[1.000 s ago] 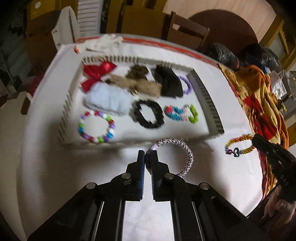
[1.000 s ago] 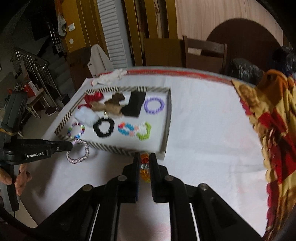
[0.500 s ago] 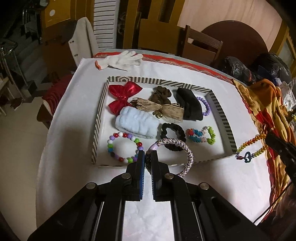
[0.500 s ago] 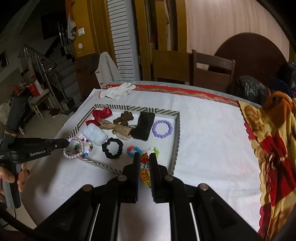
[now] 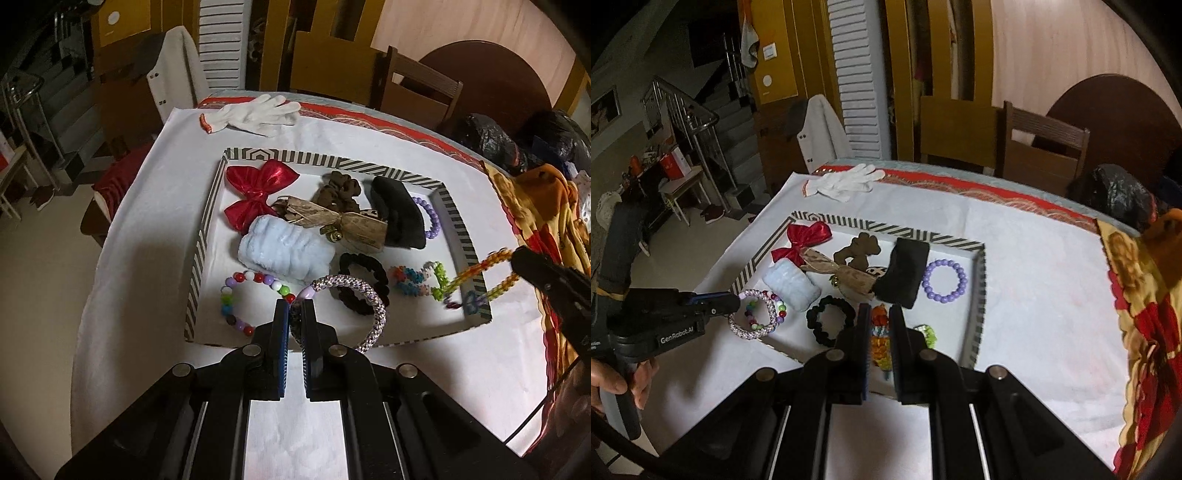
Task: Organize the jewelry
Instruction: 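Carry the silver and rainbow bracelets into the tray and open both tools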
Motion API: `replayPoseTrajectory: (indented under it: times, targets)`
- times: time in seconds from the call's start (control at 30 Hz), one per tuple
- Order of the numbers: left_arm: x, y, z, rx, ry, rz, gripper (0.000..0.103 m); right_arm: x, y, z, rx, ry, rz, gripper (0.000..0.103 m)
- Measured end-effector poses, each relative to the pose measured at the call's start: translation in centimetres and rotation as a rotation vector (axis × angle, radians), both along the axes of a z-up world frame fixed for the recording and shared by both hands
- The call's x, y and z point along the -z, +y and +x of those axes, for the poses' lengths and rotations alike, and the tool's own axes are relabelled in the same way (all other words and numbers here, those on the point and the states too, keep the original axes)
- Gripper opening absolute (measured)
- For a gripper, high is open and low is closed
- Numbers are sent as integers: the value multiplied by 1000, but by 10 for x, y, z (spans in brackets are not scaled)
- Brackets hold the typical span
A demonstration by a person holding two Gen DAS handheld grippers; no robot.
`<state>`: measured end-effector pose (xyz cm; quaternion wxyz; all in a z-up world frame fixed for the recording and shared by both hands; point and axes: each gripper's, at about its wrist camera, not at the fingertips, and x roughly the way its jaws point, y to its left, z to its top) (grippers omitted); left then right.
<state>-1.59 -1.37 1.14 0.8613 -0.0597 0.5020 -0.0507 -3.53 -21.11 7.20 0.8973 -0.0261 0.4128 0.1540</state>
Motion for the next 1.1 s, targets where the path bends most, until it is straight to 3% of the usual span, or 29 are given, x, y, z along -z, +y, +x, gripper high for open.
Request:
replayPoseTrajectory:
  times: [0.43,0.7,1.1]
  targets:
    - [28,-7,24,-36,76,-25,3,42,6,26,0,144,121,9]
    - [54,-13,33,-35,133,9,3,90,-35,29,81,288,106,9]
    - [61,-21,38,-30,143,33,3,104,-52,34,123,315,50,10]
